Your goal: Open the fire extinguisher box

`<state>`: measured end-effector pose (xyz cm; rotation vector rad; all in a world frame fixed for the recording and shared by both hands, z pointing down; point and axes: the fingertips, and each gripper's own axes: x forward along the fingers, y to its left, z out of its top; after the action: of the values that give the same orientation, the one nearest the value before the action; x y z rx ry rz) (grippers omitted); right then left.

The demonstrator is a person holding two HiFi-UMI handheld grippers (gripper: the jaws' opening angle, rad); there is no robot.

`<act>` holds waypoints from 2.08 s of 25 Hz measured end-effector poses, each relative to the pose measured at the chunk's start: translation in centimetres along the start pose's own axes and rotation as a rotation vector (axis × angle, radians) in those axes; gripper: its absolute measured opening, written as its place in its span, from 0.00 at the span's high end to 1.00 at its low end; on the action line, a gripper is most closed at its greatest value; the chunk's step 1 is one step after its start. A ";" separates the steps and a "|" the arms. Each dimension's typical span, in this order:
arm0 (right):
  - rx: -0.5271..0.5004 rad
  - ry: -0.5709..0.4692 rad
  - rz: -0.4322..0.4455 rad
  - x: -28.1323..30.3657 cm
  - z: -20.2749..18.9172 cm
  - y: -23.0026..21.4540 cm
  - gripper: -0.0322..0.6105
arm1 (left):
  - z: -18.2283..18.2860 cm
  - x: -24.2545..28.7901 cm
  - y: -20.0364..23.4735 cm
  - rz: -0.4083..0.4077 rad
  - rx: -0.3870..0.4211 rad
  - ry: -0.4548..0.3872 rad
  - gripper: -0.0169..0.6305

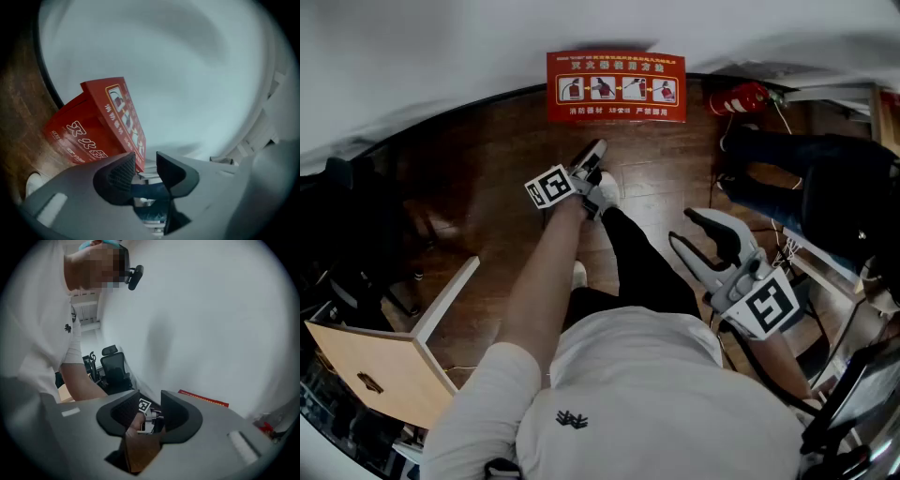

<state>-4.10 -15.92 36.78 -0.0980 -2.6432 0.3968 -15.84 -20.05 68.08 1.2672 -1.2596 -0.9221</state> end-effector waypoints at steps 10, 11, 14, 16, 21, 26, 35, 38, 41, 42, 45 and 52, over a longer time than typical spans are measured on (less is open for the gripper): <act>0.090 0.070 -0.007 1.9 -0.5 -8.5 0.76 | 5.2 6.1 6.3 0.093 -0.120 -0.171 0.70; 0.098 0.073 -0.005 1.9 -0.6 -8.8 0.76 | 5.2 6.1 6.5 0.097 -0.145 -0.183 0.70; 0.116 0.077 -0.002 1.8 -0.9 -9.4 0.76 | 5.3 6.0 6.6 0.087 -0.208 -0.209 0.74; 0.123 0.078 0.000 1.9 -1.1 -9.5 0.76 | 5.5 6.0 6.0 0.063 -0.219 -0.214 0.82; 0.132 0.051 0.016 1.8 -1.5 -8.8 0.77 | 5.8 5.1 1.6 -0.001 -0.284 -0.255 0.84; 0.127 -0.019 0.014 2.2 -0.2 -8.1 0.77 | 9.0 4.5 -5.8 -0.071 -0.216 -0.254 0.85; 0.156 -0.060 -0.012 2.8 1.0 -10.1 0.77 | 18.0 10.4 -12.9 -0.174 -0.059 -0.233 0.89; 0.158 -0.042 -0.030 2.6 0.6 -11.2 0.77 | 20.0 11.9 -13.4 -0.184 -0.045 -0.244 0.90; 0.162 -0.038 -0.048 2.6 0.5 -12.0 0.77 | 22.1 13.3 -13.5 -0.192 -0.030 -0.253 0.90; 0.165 -0.039 -0.052 2.6 0.5 -12.2 0.77 | 22.7 13.8 -13.5 -0.196 -0.029 -0.257 0.90; 0.182 -0.049 -0.064 2.8 0.8 -12.5 0.77 | 23.5 14.4 -13.5 -0.213 -0.044 -0.267 0.90; 0.169 -0.018 -0.071 2.2 0.1 -13.0 0.77 | 23.5 14.0 -13.8 -0.221 -0.023 -0.276 0.89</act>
<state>-6.12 -28.06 41.46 0.0535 -2.6101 0.5970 -34.82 -39.39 53.76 1.3104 -1.3330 -1.3022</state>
